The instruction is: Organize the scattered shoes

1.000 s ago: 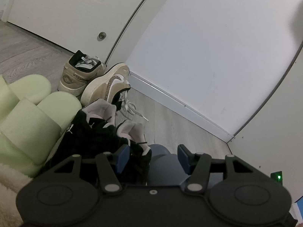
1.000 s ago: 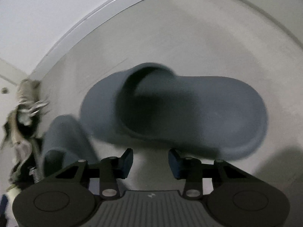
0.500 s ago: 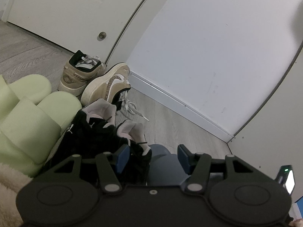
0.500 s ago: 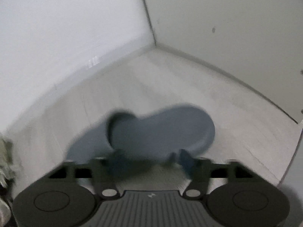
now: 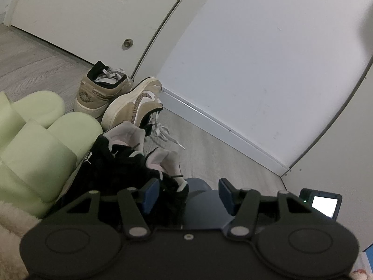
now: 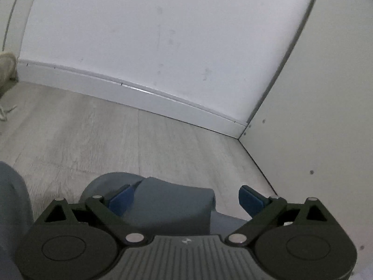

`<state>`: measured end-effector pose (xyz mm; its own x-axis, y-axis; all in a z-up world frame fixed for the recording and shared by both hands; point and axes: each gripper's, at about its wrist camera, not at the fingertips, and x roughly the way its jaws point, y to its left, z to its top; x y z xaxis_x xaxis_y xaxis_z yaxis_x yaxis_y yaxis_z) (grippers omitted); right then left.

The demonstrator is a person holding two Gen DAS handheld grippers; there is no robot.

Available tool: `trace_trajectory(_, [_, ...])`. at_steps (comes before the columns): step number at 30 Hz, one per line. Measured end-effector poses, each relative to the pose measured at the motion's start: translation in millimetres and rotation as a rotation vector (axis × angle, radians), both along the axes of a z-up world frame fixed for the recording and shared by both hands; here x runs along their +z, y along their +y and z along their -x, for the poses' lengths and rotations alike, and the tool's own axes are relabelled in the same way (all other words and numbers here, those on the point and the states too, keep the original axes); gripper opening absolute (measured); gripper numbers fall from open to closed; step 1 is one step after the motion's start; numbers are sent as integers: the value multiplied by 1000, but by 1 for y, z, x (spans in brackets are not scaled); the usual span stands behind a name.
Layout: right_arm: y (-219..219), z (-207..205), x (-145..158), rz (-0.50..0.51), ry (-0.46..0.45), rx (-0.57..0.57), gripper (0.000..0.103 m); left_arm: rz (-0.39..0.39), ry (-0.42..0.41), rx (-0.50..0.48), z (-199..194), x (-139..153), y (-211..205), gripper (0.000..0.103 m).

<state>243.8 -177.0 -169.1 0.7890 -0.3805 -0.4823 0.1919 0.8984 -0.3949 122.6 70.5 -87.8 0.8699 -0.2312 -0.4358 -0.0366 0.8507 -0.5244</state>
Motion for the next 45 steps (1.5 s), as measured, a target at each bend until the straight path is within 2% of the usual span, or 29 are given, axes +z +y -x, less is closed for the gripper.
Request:
trace_trajectory(3, [-9,5,1,-88,72,-16,93,-3,-5,-4,1,1,-1,58])
trace_trajectory(5, [-21,5,0,-175,134,-35,82,0,-8,-3,1,1,0,58])
trace_trajectory(7, [-26,10,6,-248,91,-57,82,4,-12,-2,3,1,0,58])
trace_trajectory(9, [-22,8,13,-250,28,-19,85,6,-17,-2,4,2,0,58])
trace_trajectory(11, [-10,2,15,-177,-17,31,100,7,-17,-2,3,1,0,58])
trace_trajectory(13, [3,-10,5,-79,-17,76,101,8,-17,-2,3,1,1,58])
trace_trajectory(16, [20,-22,-20,82,45,117,102,10,-16,1,4,2,1,58])
trace_trajectory(18, [26,-20,-28,169,30,109,102,12,-16,3,4,2,2,58])
trace_trajectory(21, [23,-20,-24,134,63,69,102,15,-13,3,3,2,2,58])
trace_trajectory(28, [-11,12,-10,-122,187,-88,101,10,-17,-4,3,2,1,58])
trace_trajectory(32, [-38,34,-3,-347,236,-191,101,13,-19,-3,3,2,1,58])
trace_trajectory(34, [-62,52,5,-610,171,-237,102,13,-22,-3,4,2,1,58])
trace_trajectory(35, [-70,57,9,-709,130,-245,102,12,-22,-4,4,2,1,58])
trace_trajectory(36, [-73,61,11,-762,98,-248,102,12,-21,-4,4,2,0,58])
trace_trajectory(37, [-81,67,16,-876,21,-254,102,12,-21,-5,4,2,0,58])
trace_trajectory(40, [-92,63,18,-958,-58,-317,103,10,-19,-5,3,1,0,58])
trace_trajectory(43, [-103,47,10,-1046,-59,-408,103,13,-16,-3,3,1,1,58])
trace_trajectory(45, [-108,37,7,-1061,-56,-471,103,14,-13,-2,2,1,1,58])
